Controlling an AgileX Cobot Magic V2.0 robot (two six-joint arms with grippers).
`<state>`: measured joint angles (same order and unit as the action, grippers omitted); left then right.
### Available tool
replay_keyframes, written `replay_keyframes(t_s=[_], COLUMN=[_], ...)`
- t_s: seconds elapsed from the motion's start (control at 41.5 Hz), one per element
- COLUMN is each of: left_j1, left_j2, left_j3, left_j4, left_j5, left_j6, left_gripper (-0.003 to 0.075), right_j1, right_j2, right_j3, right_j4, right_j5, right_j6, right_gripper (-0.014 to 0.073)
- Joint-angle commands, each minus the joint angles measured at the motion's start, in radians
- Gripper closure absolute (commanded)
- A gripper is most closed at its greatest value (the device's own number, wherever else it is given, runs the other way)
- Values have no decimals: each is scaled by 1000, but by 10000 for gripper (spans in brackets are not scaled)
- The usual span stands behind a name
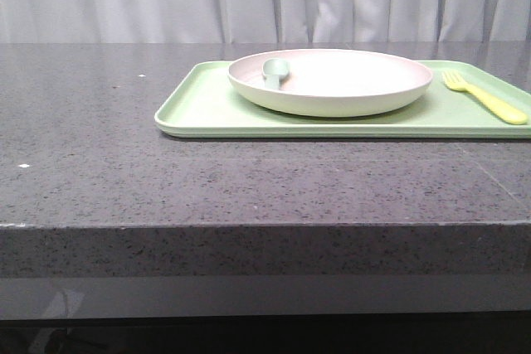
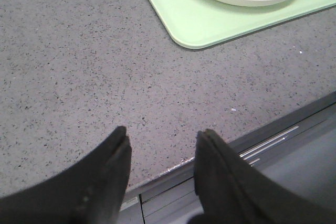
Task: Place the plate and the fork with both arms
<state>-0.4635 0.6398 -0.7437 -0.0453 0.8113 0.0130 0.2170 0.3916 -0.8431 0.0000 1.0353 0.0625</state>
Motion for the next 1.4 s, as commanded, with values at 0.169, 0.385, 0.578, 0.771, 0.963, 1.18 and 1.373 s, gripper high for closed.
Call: replay_keyframes(t_s=[0.169,0.385,0.578,0.771,0.963,1.18,1.373], left_j1=[-5,-5,-5,-5,39,224,362], left_j2=[-1,-1,-1,-1,-76,-283,-498], left_j3=[-27,-27,-27,-27,50,306,599], left_j4=[-12,-12,-12,-12,-14,-5,-7], left_j5=[-80,-91,-91,-91,-166,-462,-811], left_j6=[1,1,1,1,1,1,1], left_gripper=[599,740,740,740,741,740,740], right_j1=[-1,-1,-1,-1,-1,-1,-1], right_j2=[6,6,6,6,6,6,6], right_j3=[-21,-21,-21,-21,-21,-21,-21], right_j4=[-20,-20,-20,-20,-20,-20,-20], right_j5=[-76,-56,-45,-45,-45,-45,-45], right_j6=[-11,-11,-11,-11,-11,-11,-11], right_gripper=[622,681,681,681,681,681,681])
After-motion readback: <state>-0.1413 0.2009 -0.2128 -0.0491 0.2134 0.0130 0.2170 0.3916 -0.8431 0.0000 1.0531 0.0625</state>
